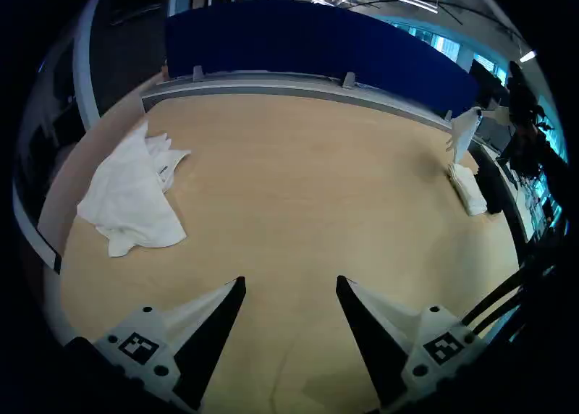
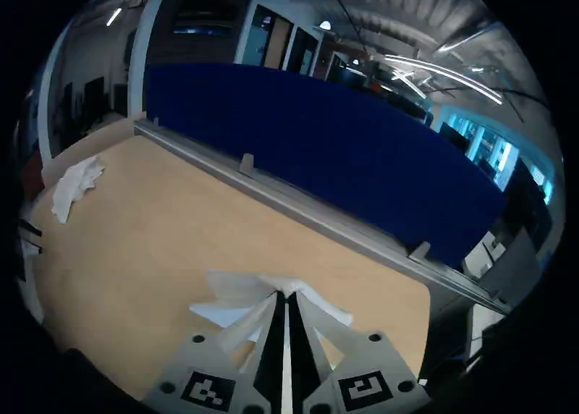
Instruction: Fold towel
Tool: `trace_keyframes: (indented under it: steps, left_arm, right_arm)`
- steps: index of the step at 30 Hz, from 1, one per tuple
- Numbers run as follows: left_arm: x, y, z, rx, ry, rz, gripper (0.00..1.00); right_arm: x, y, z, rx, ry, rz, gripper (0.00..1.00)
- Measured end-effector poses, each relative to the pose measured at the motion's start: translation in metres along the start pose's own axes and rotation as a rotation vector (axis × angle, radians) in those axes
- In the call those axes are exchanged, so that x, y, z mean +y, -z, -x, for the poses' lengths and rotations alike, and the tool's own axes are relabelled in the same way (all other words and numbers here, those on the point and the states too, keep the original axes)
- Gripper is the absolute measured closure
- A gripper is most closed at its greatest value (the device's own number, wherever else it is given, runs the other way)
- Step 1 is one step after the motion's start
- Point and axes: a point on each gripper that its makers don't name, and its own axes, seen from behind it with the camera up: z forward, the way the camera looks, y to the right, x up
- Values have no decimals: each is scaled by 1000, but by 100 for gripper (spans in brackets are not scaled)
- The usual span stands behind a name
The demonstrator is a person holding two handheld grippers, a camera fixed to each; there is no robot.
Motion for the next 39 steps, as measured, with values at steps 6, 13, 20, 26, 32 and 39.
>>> trace_keyframes:
  steps: [6,13,20,26,32,39]
  left_arm:
    - [3,0,1,-4,-2,-4,7]
    - [5,1,3,-10,-3,-7,7]
    - [8,1,5,-12,-9,-3,7]
    - [12,0,4,-14,-17,6,7]
    - [16,1,5,-19,-30,13,7]
    - [16,0,6,-23,-36,14,7]
  right_arm:
    - [14,-9,2,-8,-14,7,97]
    - [18,-15,13,-24,-34,4,97]
    - [17,-6,36,-53,-42,2,97]
    - [21,6,62,-86,-57,10,97]
    - [27,15,86,-113,-72,21,97]
    - [30,18,99,-124,-94,26,97]
